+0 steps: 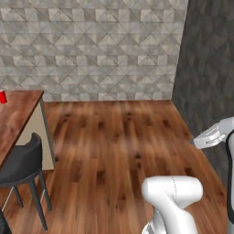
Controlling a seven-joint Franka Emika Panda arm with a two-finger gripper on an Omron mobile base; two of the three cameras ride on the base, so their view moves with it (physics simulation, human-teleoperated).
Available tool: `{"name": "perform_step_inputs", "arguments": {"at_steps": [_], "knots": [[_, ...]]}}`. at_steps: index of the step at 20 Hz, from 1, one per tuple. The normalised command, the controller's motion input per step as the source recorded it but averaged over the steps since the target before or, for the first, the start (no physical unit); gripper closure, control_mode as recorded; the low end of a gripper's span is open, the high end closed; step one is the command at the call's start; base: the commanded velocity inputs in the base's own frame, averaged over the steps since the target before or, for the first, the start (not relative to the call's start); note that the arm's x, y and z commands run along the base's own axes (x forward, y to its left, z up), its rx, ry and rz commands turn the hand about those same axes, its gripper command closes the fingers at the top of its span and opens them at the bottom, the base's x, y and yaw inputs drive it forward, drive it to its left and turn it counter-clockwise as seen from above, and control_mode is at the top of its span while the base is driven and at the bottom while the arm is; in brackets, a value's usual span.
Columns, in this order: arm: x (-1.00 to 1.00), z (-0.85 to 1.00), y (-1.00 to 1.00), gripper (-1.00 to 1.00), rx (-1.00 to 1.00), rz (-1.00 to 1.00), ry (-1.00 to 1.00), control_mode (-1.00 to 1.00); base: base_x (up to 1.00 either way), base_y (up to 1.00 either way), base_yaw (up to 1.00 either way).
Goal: Four empty soda cans are scattered around the kitchen. Gather all the cans and cluster them next to the stove for recycling.
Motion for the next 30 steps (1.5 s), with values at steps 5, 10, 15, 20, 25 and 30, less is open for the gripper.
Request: {"name": "perform_step_inputs", "arguments": {"at_steps": [5,10,15,20,25,30], "knots": [[0.00,0.00,0.00,-1.00,0.00,0.00,0.00,1.00,0.61,0.00,0.04],[0.00,0.00,0.00,-1.00,0.00,0.00,0.00,1.00,0.70,0.00,0.18],[0.00,0.00,0.00,-1.00,0.00,0.00,0.00,1.00,0.69,-0.01,0.29],[0.00,0.00,0.00,-1.00,0.00,0.00,0.00,1.00,0.62,0.00,0.36],[0.00,0.00,0.00,-1.00,0.00,0.00,0.00,1.00,0.37,0.00,0.43],[0.00,0.00,0.00,-1.00,0.00,0.00,0.00,1.00,0.30,0.00,0.46]]}}
